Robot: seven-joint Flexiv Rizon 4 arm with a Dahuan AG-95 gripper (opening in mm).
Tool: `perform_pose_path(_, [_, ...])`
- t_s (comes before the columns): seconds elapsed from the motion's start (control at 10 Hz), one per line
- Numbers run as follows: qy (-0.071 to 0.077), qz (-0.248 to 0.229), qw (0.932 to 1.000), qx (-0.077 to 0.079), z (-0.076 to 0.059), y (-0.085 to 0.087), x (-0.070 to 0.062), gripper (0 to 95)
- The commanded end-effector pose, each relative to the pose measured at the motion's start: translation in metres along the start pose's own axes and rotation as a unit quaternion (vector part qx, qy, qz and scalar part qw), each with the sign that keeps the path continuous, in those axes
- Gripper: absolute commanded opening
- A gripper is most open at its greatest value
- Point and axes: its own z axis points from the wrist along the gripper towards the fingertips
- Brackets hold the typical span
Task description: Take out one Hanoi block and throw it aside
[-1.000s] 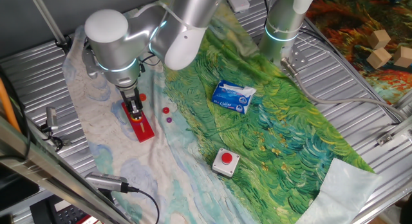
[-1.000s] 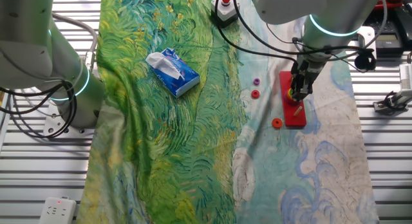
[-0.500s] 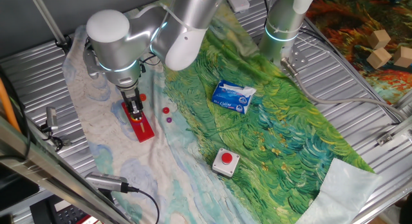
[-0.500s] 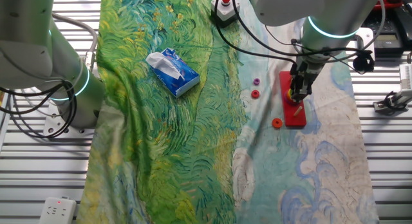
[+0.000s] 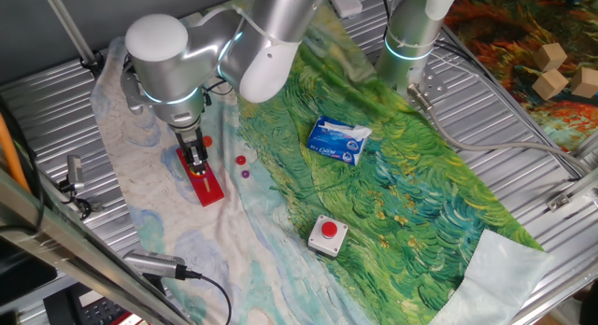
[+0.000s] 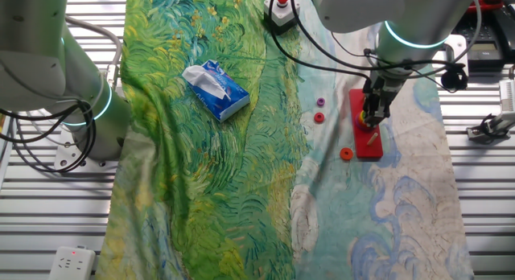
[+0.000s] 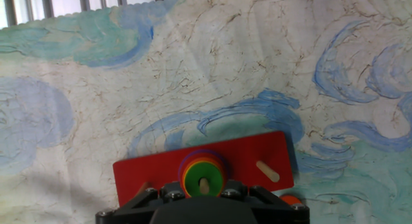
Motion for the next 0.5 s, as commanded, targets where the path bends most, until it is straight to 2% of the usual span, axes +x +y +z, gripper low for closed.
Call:
perform_pose_path(0.1, [-0.001, 0.0, 1.0, -0.001, 0.0029, 0.0005, -0.0005, 38.0])
perform_pose_path(0.5, [-0.002, 0.001, 1.0, -0.001, 0.0047, 0.0007, -0.0003, 38.0])
